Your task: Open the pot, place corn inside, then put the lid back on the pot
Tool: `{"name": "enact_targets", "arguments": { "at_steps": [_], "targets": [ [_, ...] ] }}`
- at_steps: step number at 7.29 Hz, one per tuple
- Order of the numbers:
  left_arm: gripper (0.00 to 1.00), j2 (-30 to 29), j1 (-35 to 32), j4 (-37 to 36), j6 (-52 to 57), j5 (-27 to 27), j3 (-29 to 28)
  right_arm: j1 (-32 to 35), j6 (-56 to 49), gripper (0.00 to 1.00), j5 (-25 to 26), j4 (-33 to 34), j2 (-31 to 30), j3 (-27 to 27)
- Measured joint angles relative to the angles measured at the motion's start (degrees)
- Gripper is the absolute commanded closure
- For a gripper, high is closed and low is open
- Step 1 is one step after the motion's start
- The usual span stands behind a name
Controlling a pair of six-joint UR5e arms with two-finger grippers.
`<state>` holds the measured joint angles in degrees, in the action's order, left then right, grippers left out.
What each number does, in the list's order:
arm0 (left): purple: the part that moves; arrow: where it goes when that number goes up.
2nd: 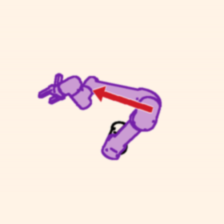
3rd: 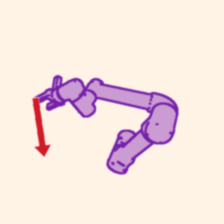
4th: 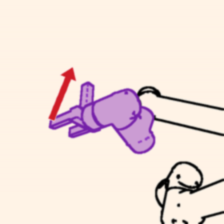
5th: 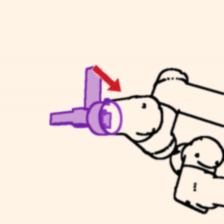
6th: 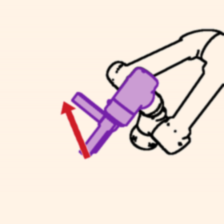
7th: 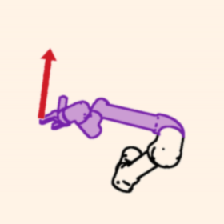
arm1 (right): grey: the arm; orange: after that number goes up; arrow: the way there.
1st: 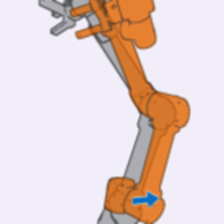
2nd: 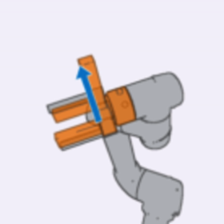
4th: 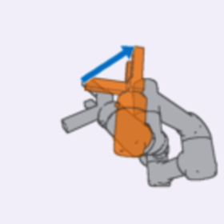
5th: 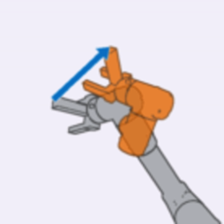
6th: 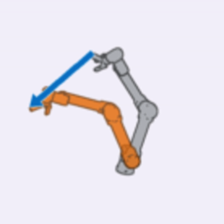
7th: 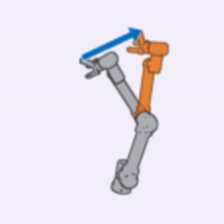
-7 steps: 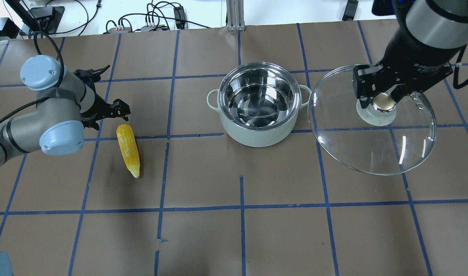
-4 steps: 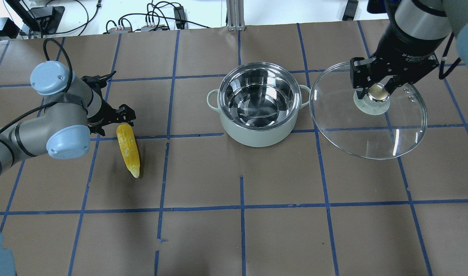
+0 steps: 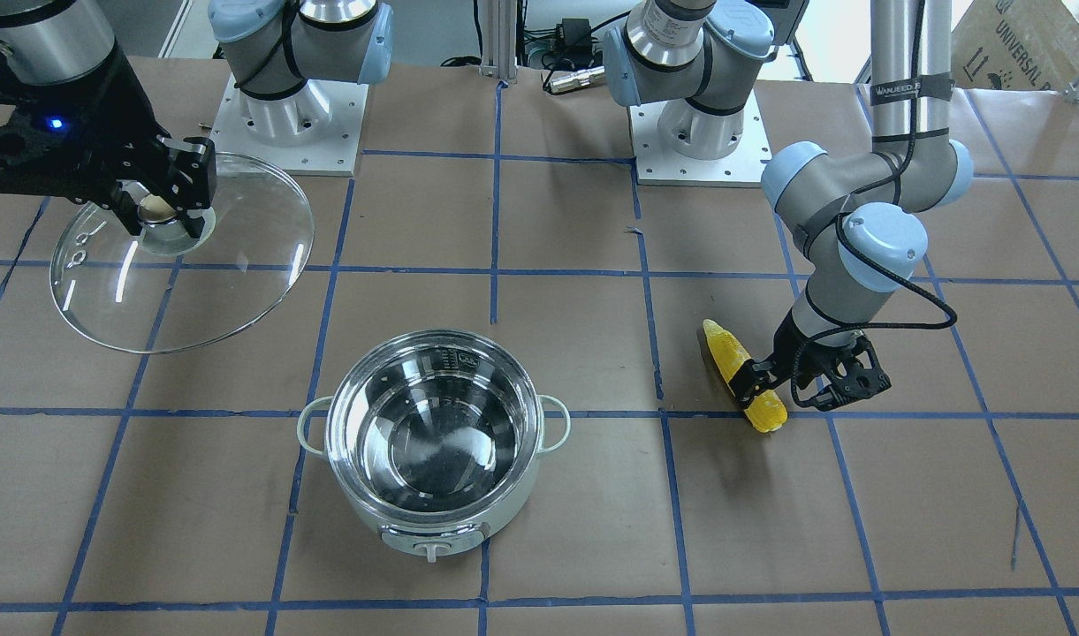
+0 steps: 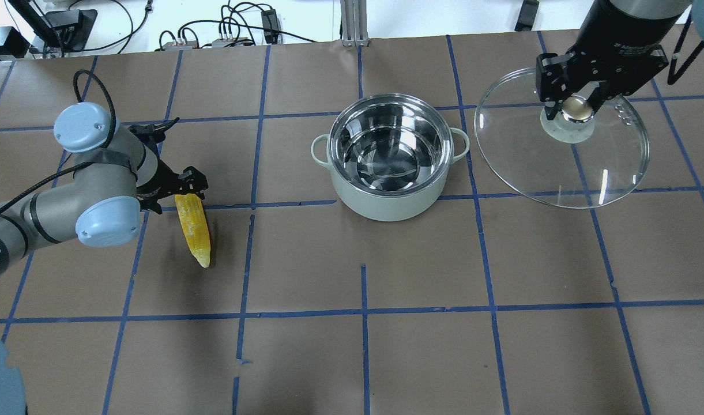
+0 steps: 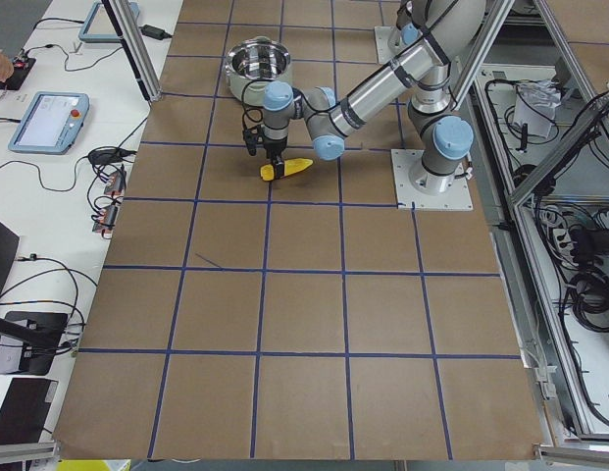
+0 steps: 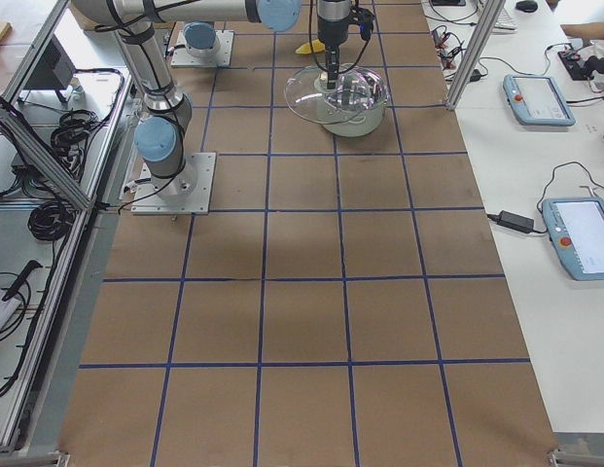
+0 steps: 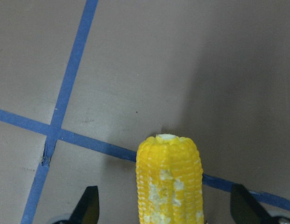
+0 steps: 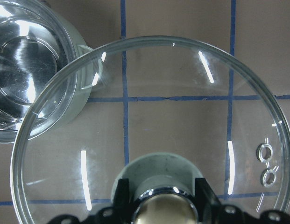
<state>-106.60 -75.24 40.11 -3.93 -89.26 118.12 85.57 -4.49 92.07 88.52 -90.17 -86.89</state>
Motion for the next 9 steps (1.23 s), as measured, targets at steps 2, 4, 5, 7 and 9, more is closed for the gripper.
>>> {"name": "enact_targets", "arguments": {
  "at_steps": [2,4,5,7,9],
  "targets": [
    [0.02,-0.2,0.0,-0.15,-0.21,0.05,0.55,0.09,0.08,0.63,-0.04,-0.47,-0.81,-0.96],
    [0.46,-0.26,-0.01,-0.29,-1.31,0.19,1.15,0.22,0.19,0.63,0.03,-0.99,-1.28,-1.14],
    [0.6,-0.26,-0.04,-0.64,-1.74,0.24,1.53,0.33,0.32,0.63,0.08,-1.1,-1.71,-1.16],
    [0.79,-0.11,-0.07,-1.06,-3.26,0.38,1.94,0.85,0.67,0.63,0.12,-1.14,-2.26,-1.17],
    [0.79,1.49,-0.3,-0.11,-4.42,-0.01,1.23,2.08,1.33,0.63,0.15,-1.08,-2.36,-1.12]
  ]
}}
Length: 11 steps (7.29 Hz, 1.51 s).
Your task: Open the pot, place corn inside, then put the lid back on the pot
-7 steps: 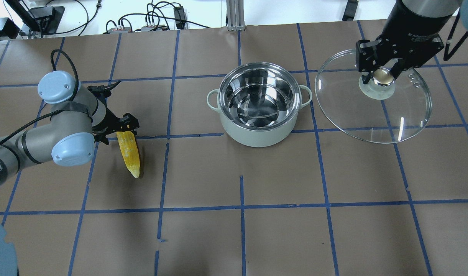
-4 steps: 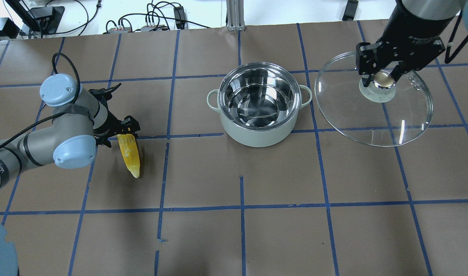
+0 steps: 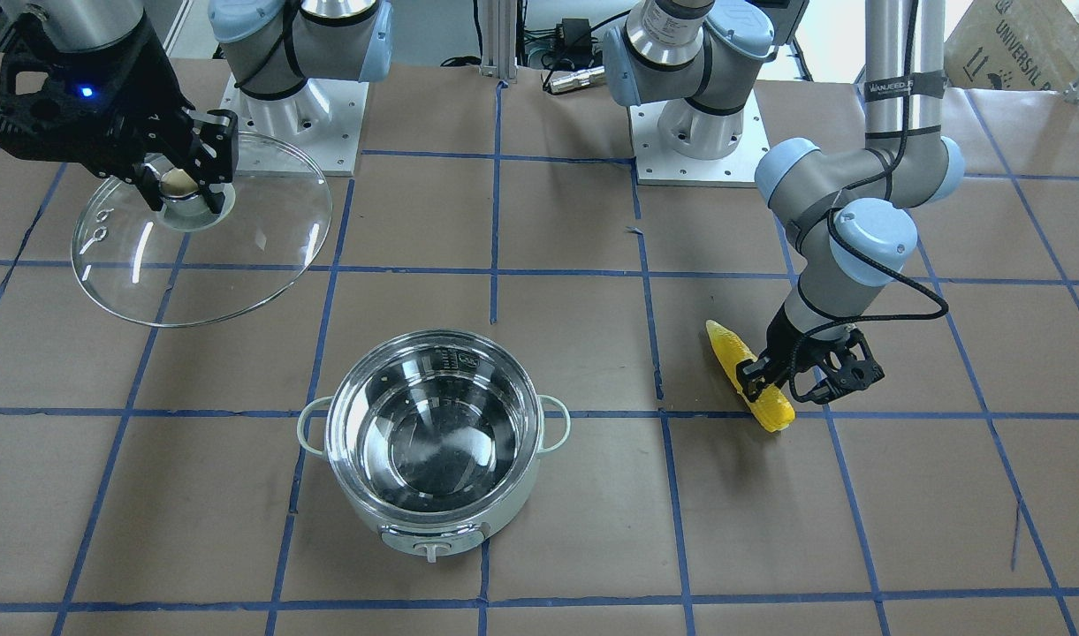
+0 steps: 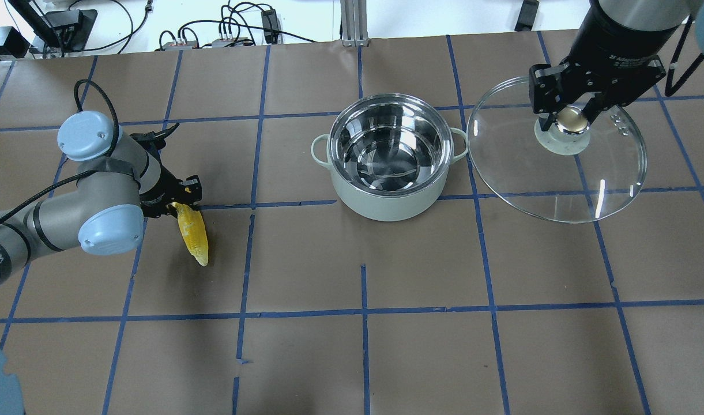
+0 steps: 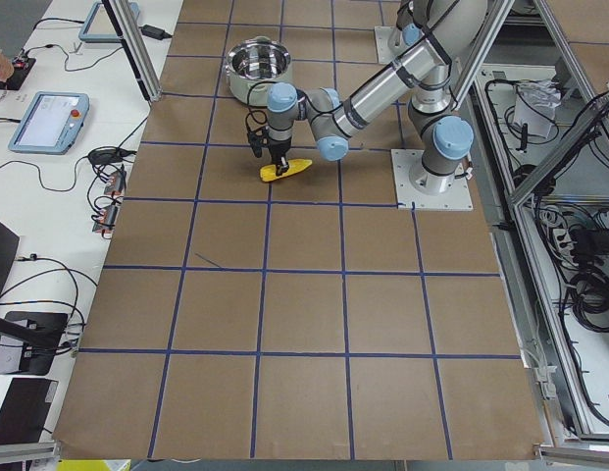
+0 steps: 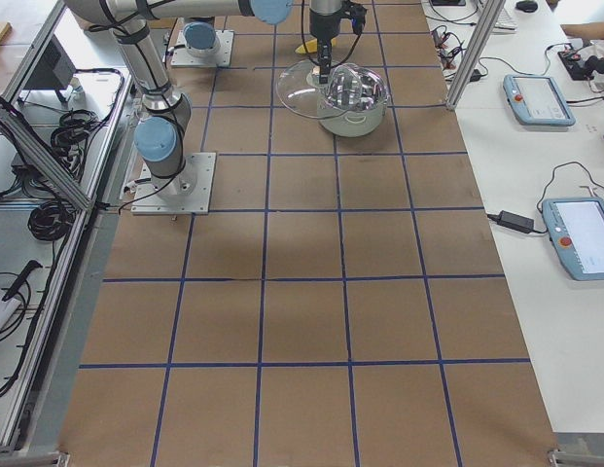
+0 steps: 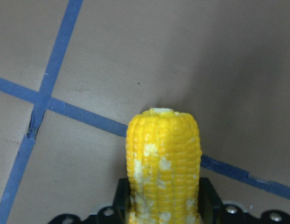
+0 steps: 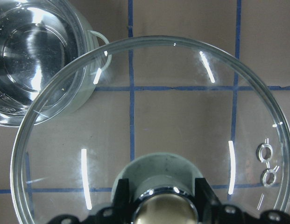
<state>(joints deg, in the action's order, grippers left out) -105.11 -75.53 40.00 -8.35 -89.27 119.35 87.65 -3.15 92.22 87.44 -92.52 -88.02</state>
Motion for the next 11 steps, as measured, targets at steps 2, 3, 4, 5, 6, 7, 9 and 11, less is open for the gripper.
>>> {"name": "enact_targets", "arguments": {
  "at_steps": [2,3,4,5,6,7,9,11],
  "targets": [
    [0.84,4.3,-0.72,7.12,-3.12,-0.48,-3.06,0.84,0.31,0.63,0.04,0.01,-0.02,0.03],
    [0.85,6.73,-2.28,12.15,-5.63,-0.5,-5.52,1.42,0.54,0.63,0.03,0.01,-0.03,0.04],
    [0.85,8.55,-5.45,16.73,-9.9,-0.47,-8.41,1.87,0.73,0.63,0.07,0.01,-0.01,0.04],
    [0.85,9.47,-9.52,20.52,-15.23,-0.42,-11.62,2.08,0.79,0.63,0.15,0.03,0.06,0.06],
    [0.85,9.58,-13.96,24.07,-21.64,-0.33,-15.45,2.2,0.76,0.63,0.46,0.06,0.14,0.09],
    [0.85,9.15,-18.09,26.8,-28.2,-0.14,-19.19,2.28,0.67,0.63,0.91,0.09,0.17,0.11],
    [0.85,7.14,-24.1,28.79,-40.26,1.51,-24.04,2.47,0.72,0.62,1.24,0.08,0.16,0.15],
    [0.85,4.21,-26.9,28.57,-48.97,3.43,-27.69,2.52,0.73,0.62,1.4,0.16,0.2,0.31]
  ]
}}
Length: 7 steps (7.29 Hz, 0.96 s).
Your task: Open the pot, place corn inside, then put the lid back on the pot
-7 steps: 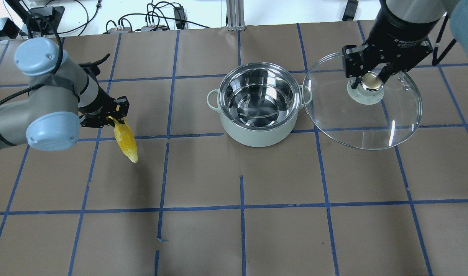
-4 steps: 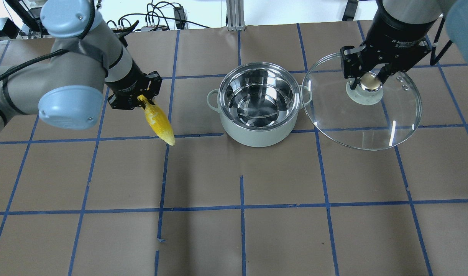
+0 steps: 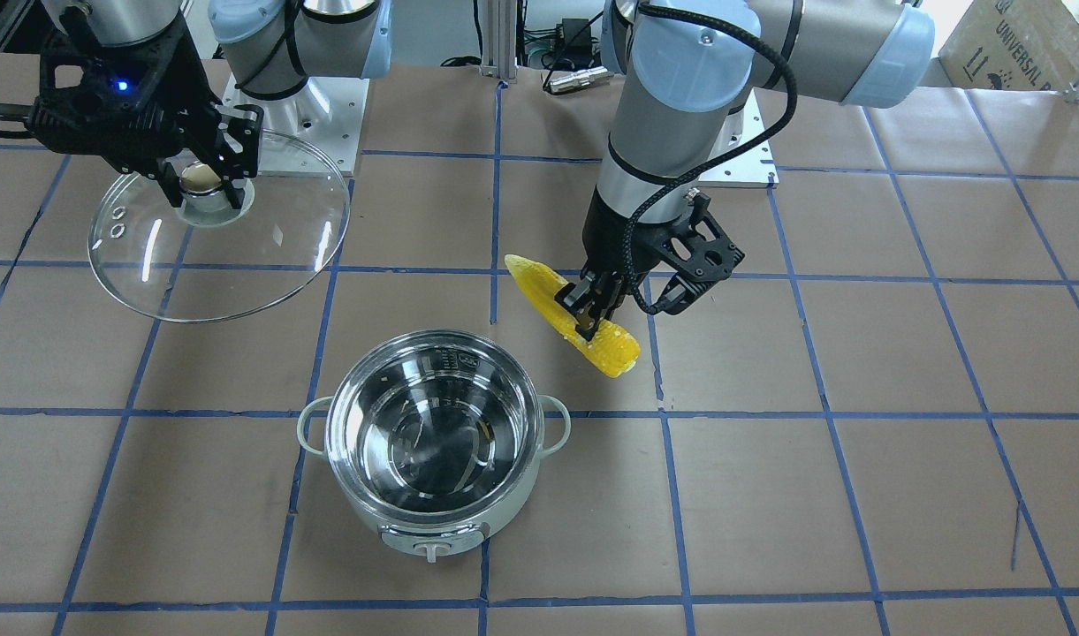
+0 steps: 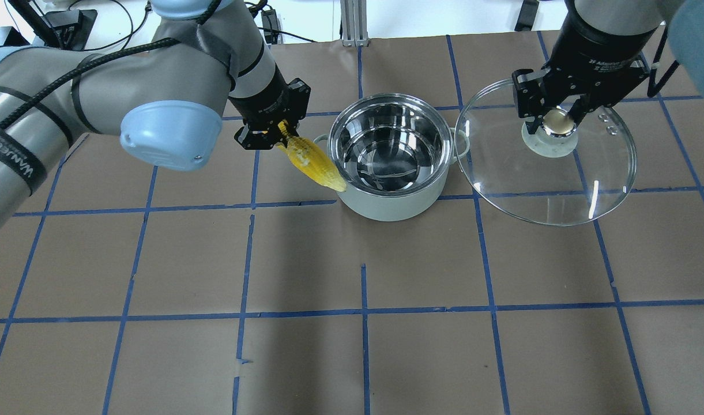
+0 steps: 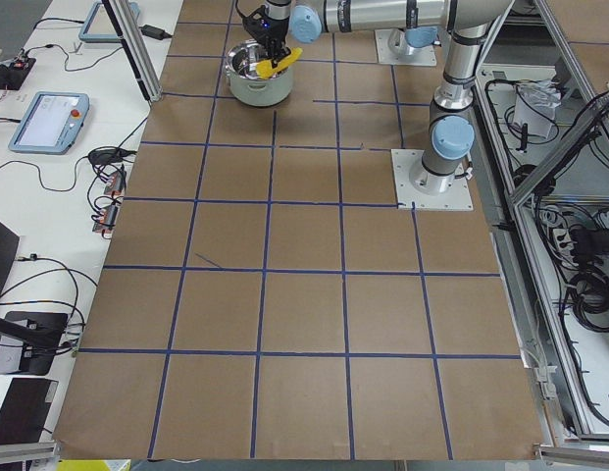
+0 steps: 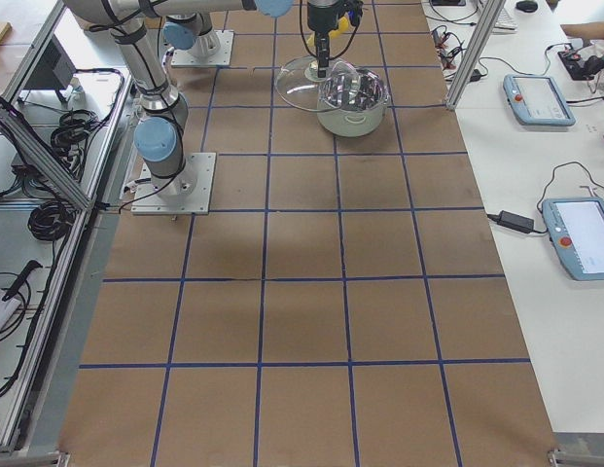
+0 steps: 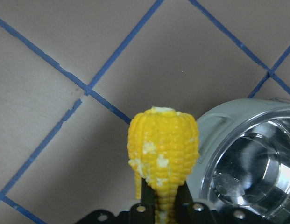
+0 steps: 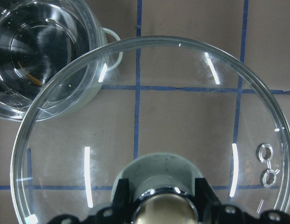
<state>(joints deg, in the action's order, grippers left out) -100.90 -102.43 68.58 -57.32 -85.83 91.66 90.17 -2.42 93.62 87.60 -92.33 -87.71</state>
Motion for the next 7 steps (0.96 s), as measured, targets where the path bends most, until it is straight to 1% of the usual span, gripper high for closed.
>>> {"name": "enact_targets", "arguments": {
  "at_steps": [2,3,5,7],
  "targets": [
    [0.85,-3.37,-1.95,-0.87,-7.2,3.21,-4.05,-0.04,0.0,0.62,0.86,0.42,0.13,0.06],
    [0.85,-5.13,-2.84,-2.76,-10.27,4.52,-5.2,-0.09,0.05,0.62,1.57,0.61,0.15,0.1],
    [0.0,-8.2,-3.94,-6.24,-12.41,5.35,-5.92,-0.15,0.08,0.62,2.49,0.74,0.15,0.3],
    [0.0,-9.02,-4.05,-6.89,-12.11,5.56,-5.96,-0.4,-0.37,0.62,2.83,0.81,0.23,0.4]
  ]
}}
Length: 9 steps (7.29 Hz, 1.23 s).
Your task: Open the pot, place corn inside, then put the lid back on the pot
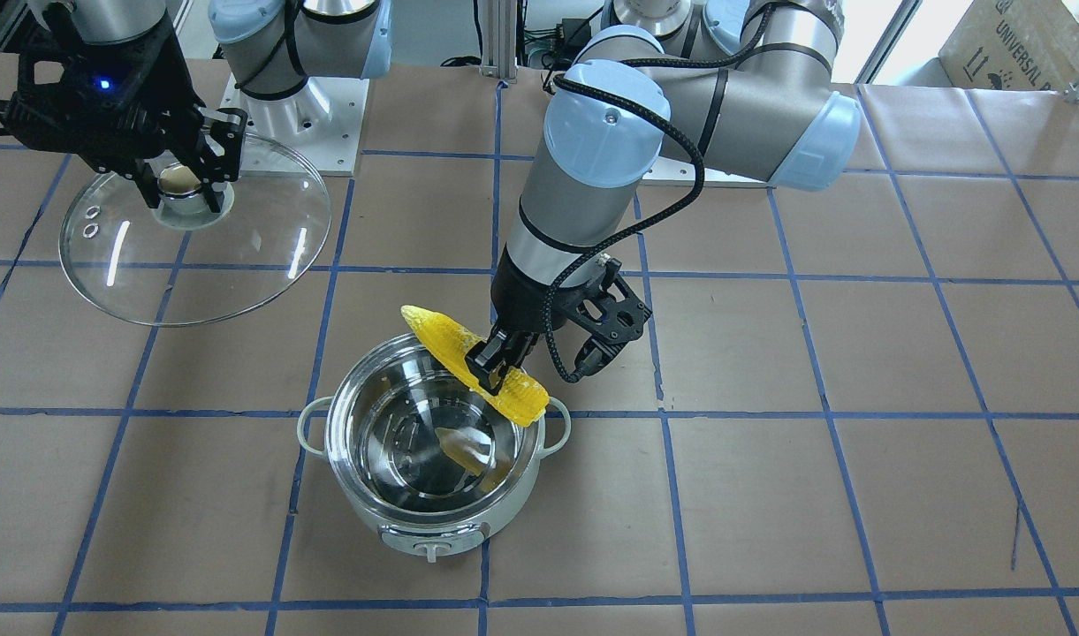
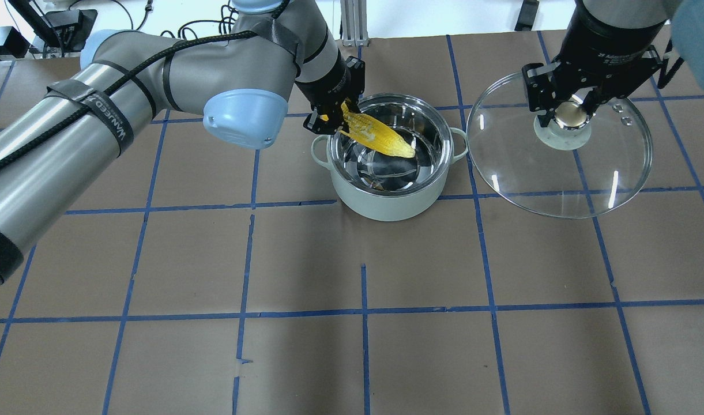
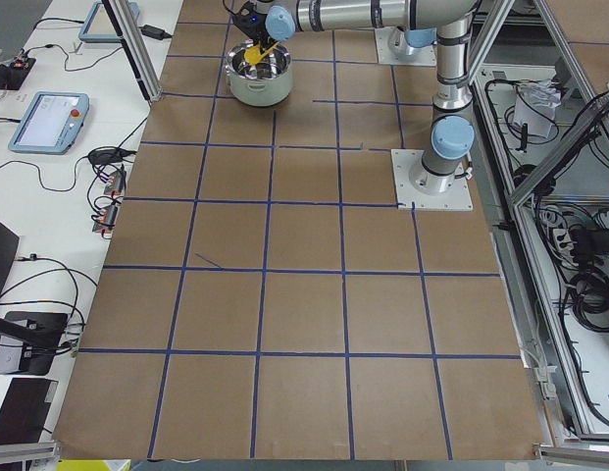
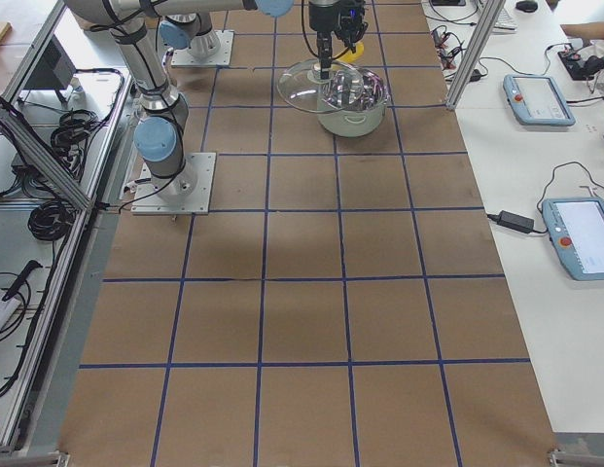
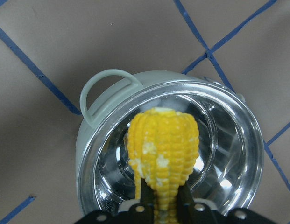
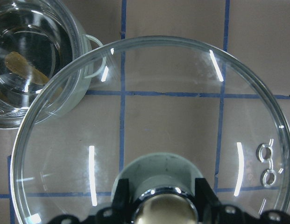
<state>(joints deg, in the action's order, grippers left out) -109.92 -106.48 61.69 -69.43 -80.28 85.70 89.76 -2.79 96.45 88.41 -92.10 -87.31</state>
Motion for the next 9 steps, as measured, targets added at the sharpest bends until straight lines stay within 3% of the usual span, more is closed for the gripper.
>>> {"name": "enact_targets", "arguments": {
  "at_steps": [4,7,9],
  "targets": [
    [0.0,0.97,1.12,0.22,6.16,-0.81,0.34,-0.64,-0.71,0.62,0.14,0.1,0.78,0.16],
    [0.0,2.17,7.2,5.02,39.96,-4.44,1.24,-0.3,0.28,0.62,-0.37,1.05,1.59,-0.4],
    [0.0,5.32,11.48,11.09,56.36,-6.94,1.37,2.04,2.29,0.61,-2.61,5.42,4.36,-0.47]
  ]
}}
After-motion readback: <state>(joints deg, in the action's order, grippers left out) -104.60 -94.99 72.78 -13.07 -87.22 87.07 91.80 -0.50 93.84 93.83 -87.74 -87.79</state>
